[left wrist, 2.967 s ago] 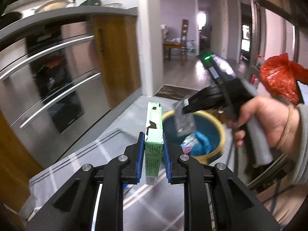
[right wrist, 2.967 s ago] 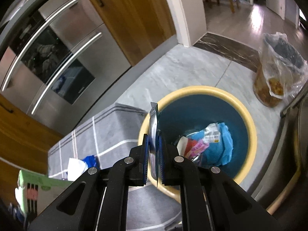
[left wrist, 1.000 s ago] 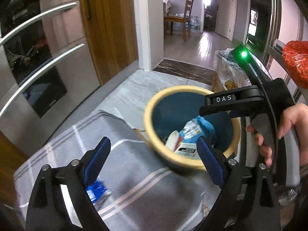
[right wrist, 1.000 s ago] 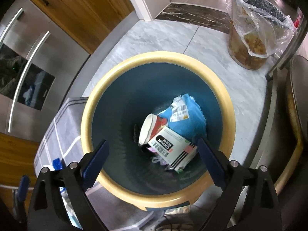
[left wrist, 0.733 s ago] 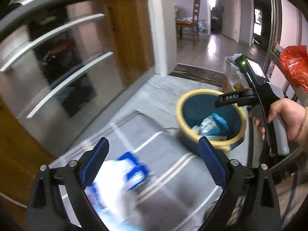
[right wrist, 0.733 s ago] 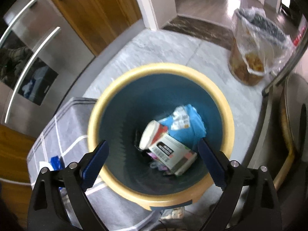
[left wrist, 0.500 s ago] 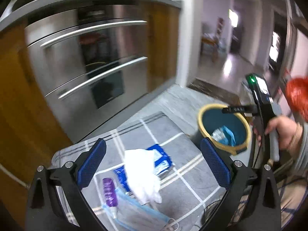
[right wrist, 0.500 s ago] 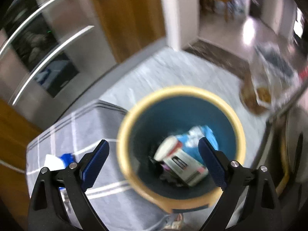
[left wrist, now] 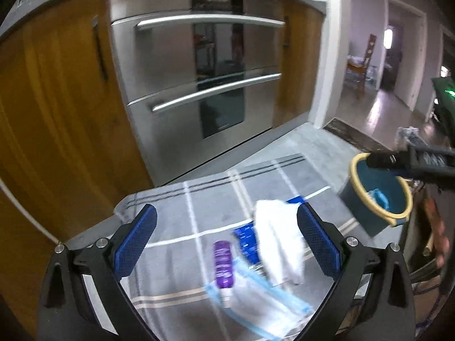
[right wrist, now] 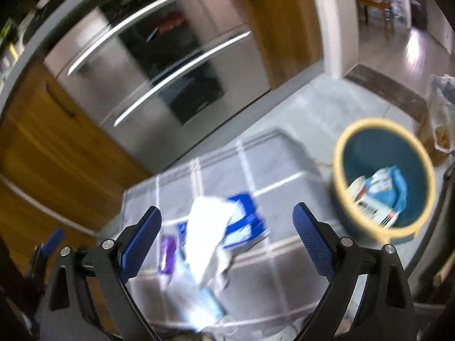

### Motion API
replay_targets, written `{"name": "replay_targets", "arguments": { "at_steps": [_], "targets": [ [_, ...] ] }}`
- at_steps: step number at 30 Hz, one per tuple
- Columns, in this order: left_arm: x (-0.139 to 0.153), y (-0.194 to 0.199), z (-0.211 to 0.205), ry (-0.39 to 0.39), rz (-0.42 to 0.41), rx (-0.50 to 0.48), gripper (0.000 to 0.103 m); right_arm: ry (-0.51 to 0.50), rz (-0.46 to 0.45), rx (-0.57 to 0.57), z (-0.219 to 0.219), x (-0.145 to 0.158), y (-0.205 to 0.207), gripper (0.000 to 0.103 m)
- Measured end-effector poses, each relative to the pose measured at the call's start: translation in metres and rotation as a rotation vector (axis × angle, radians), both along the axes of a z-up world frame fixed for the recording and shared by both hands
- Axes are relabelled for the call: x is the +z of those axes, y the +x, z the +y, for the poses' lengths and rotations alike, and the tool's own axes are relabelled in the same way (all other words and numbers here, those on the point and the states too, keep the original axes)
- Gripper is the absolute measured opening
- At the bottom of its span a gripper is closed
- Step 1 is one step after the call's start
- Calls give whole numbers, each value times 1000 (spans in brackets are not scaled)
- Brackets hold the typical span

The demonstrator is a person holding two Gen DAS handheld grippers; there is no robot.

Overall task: Collect trash
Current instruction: 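Move both open tools back over the tissue and purple bottle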

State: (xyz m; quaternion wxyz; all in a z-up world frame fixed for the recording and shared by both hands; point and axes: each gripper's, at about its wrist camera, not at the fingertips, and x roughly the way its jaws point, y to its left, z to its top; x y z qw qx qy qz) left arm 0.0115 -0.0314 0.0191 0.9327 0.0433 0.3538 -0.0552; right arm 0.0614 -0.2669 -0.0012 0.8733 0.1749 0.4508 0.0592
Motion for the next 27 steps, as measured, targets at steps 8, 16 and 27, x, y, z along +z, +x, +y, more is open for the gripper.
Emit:
{"name": "replay_targets", "arguments": {
  "at_steps": [8, 16, 27],
  "targets": [
    [-24, 1, 24, 34, 61, 54, 97, -78, 84, 36, 46, -32, 10, 93],
    [-54, 8, 25, 38, 135, 64, 97, -134, 154, 56, 61, -66, 23, 93],
    [-128, 30, -3, 168, 291, -26, 97, -211, 140, 178, 80, -93, 45, 92]
  ]
}}
